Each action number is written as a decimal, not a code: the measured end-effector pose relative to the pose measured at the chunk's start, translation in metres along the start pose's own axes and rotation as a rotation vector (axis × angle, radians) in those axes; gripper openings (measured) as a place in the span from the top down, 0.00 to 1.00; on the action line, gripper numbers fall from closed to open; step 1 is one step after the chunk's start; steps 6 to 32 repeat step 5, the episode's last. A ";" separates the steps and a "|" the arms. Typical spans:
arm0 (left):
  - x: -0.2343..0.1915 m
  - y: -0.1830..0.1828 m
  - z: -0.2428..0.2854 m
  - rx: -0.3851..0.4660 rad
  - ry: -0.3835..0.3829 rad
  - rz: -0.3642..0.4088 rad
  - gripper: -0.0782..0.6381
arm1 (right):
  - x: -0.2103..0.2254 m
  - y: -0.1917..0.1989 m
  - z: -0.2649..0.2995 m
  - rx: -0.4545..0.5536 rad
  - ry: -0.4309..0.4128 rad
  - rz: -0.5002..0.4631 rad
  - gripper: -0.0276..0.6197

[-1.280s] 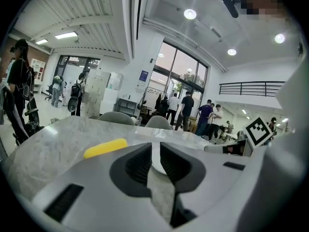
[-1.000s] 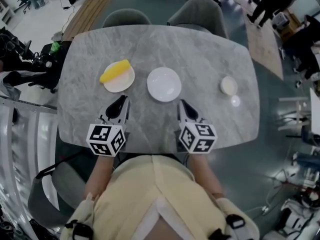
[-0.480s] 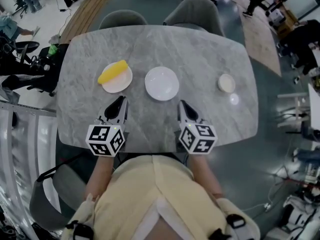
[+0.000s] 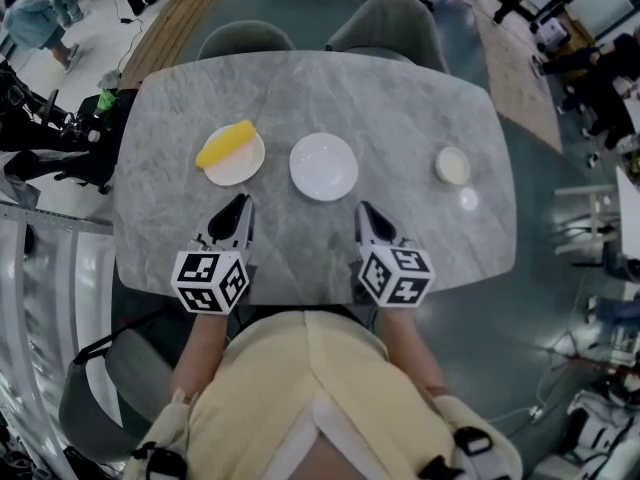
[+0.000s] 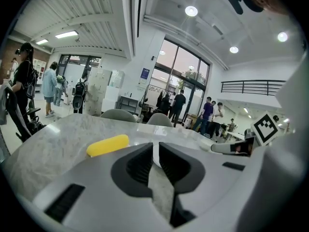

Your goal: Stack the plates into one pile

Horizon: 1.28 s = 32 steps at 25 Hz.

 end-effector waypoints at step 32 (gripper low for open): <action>-0.001 0.001 -0.001 -0.002 -0.012 -0.001 0.84 | -0.001 0.002 0.001 -0.012 -0.003 0.011 0.95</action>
Point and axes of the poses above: the fingertips, and each gripper's own axes: z forward along the fingers, x to its right, y out of its underside, the point moved 8 cm from there along -z, backward along the fingers, and after that the axes turned 4 degrees about x, right-handed, at the moved point
